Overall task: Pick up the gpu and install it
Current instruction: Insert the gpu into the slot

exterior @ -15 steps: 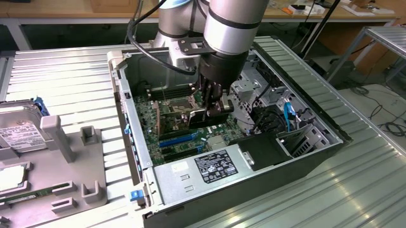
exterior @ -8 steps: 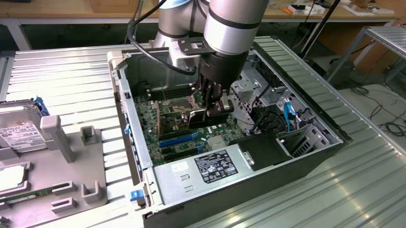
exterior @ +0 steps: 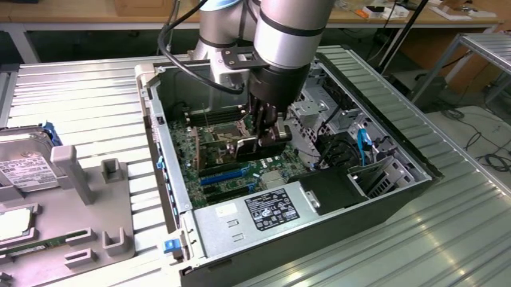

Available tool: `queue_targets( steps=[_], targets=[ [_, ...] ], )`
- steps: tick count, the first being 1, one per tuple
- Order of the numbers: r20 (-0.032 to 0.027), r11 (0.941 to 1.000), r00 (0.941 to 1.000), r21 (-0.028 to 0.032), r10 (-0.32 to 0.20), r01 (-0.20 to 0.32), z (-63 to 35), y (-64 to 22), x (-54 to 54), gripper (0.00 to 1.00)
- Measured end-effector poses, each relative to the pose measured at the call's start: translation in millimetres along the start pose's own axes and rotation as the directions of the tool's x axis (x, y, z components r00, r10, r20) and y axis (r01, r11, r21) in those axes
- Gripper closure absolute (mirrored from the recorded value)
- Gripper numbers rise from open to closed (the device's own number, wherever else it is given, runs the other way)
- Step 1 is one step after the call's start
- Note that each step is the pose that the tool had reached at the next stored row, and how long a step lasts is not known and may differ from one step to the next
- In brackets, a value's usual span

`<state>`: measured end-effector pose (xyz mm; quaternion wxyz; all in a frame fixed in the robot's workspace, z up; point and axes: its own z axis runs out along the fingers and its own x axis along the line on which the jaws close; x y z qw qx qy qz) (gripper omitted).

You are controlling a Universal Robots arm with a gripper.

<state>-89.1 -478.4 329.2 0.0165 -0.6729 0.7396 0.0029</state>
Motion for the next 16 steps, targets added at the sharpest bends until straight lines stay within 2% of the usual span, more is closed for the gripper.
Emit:
queue_targets(
  steps=[5, 16],
  targets=[
    [-0.0001, 1.0000, 1.0000, 0.0000, 0.000, 0.000, 1.1, 2.6, -5.6, 0.73],
    [-0.0001, 1.0000, 1.0000, 0.0000, 0.000, 0.000, 7.4, 9.2, -7.4, 0.73]
  ],
)
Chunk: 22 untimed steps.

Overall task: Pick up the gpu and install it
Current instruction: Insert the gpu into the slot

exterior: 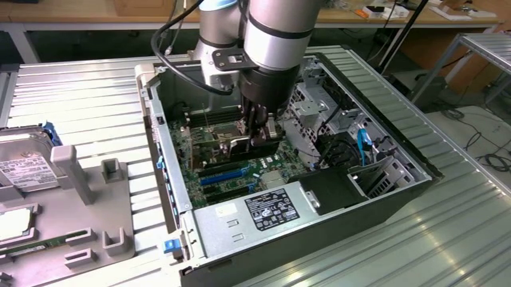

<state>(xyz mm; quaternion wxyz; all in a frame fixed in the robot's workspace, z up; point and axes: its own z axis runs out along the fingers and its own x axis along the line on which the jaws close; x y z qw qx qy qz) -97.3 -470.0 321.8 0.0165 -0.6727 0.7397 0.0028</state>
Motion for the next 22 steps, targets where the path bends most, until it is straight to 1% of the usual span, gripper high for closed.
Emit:
queue_targets(
  steps=[4, 10, 14, 22],
  targets=[
    [0.0003, 1.0000, 1.0000, -0.0001, 0.000, 0.000, 2.4, 2.4, -0.1, 0.73],
    [0.0043, 1.0000, 1.0000, -0.0003, 0.000, 0.000, 4.3, 3.4, -0.2, 0.73],
    [0.0045, 1.0000, 1.0000, -0.0003, 0.000, 0.000, 4.4, 3.4, -0.2, 0.73],
    [0.0049, 1.0000, 1.0000, 0.0010, 0.000, 0.000, 12.4, 3.6, 0.0, 0.73]
  ],
)
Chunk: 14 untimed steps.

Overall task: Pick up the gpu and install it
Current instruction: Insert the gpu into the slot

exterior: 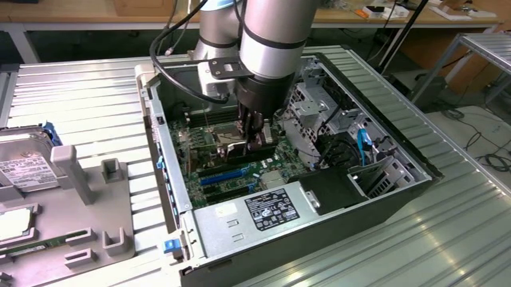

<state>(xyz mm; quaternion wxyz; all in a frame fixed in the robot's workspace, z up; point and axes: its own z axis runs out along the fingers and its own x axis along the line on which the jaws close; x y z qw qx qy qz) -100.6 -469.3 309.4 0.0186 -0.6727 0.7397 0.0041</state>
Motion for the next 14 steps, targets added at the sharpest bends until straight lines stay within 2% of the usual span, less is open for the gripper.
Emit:
queue_targets(
  steps=[6, 14],
  targets=[
    [0.0017, 1.0000, 1.0000, 0.0015, 0.000, 0.000, 6.0, 3.7, 0.5, 0.73],
    [0.0089, 1.0000, 1.0000, 0.0053, 0.000, 0.000, 12.8, 8.0, 0.9, 0.73]
  ],
)
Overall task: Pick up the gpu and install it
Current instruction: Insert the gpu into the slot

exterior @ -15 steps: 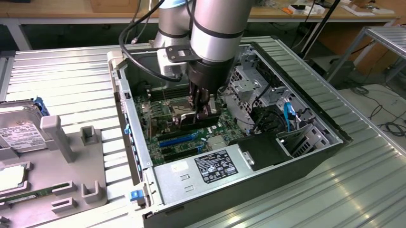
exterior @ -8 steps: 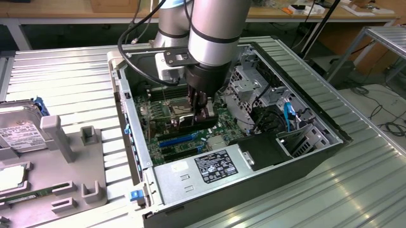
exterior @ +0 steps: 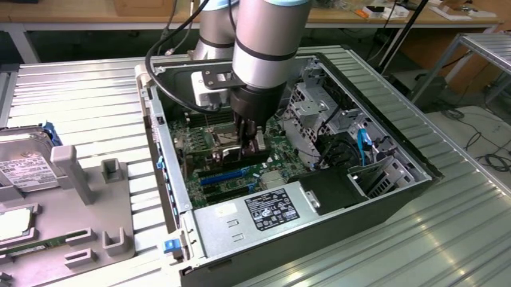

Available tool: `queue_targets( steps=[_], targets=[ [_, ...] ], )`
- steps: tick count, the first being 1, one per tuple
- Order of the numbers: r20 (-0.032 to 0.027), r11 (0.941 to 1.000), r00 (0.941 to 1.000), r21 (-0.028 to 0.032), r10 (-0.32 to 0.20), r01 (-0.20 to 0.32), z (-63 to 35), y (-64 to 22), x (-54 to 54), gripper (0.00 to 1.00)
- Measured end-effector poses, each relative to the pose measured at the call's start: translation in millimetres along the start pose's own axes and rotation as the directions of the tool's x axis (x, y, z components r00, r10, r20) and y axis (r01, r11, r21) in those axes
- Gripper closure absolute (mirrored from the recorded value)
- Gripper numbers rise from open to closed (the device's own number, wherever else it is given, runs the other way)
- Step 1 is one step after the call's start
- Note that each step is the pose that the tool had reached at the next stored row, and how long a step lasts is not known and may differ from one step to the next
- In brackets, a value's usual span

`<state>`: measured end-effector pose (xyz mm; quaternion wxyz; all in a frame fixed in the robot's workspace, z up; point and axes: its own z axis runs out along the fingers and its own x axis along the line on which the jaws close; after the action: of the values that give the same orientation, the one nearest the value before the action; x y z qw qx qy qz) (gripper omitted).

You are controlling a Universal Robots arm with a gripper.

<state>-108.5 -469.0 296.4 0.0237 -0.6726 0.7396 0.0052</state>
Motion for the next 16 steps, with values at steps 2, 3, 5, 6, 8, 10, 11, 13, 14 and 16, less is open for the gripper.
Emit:
queue_targets(
  steps=[2, 3, 5, 6, 8, 10, 11, 13, 14, 16],
  targets=[
    [0.0004, 1.0000, 1.0000, 0.0018, 0.000, 0.000, 2.1, 1.7, -0.1, 0.73],
    [0.0004, 1.0000, 1.0000, 0.0025, 0.000, 0.000, 2.9, 2.5, -0.4, 0.73],
    [0.0010, 1.0000, 1.0000, 0.0031, 0.000, 0.000, 3.7, 3.6, -1.2, 0.73],
    [0.0012, 1.0000, 1.0000, 0.0031, 0.000, 0.000, 3.7, 3.9, -1.4, 0.73],
    [0.0014, 1.0000, 1.0000, 0.0030, 0.000, 0.000, 3.7, 4.0, -1.4, 0.73],
    [0.0014, 1.0000, 1.0000, 0.0030, 0.000, 0.000, 3.7, 4.3, -1.2, 0.73],
    [0.0015, 1.0000, 1.0000, 0.0031, 0.000, 0.000, 3.7, 4.4, -0.5, 0.73],
    [0.0015, 1.0000, 1.0000, 0.0030, -0.002, 0.002, 3.6, 4.4, 0.7, 0.73],
    [0.0014, 1.0000, 1.0000, 0.0030, -0.002, 0.002, 3.6, 4.5, 1.2, 0.73],
    [0.0016, 1.0000, 1.0000, 0.0029, -0.004, 0.004, 3.5, 4.2, 3.8, 0.73]
  ],
)
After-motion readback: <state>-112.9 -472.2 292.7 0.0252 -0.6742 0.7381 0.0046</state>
